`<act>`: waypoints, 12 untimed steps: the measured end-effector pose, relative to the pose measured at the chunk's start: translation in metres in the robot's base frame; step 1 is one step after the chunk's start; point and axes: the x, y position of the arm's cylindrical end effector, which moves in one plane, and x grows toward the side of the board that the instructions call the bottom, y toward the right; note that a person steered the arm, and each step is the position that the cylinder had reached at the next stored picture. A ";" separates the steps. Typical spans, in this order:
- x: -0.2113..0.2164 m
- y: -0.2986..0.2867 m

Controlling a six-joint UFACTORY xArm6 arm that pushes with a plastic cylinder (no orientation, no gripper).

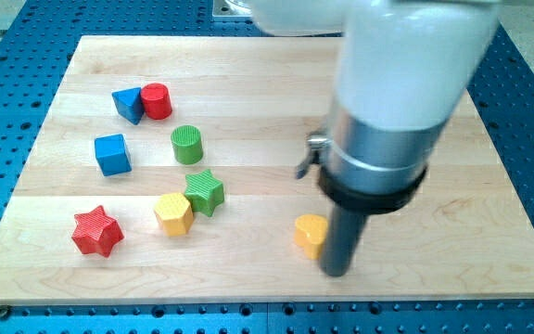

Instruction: Slide the heart into the red star

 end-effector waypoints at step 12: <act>0.020 -0.145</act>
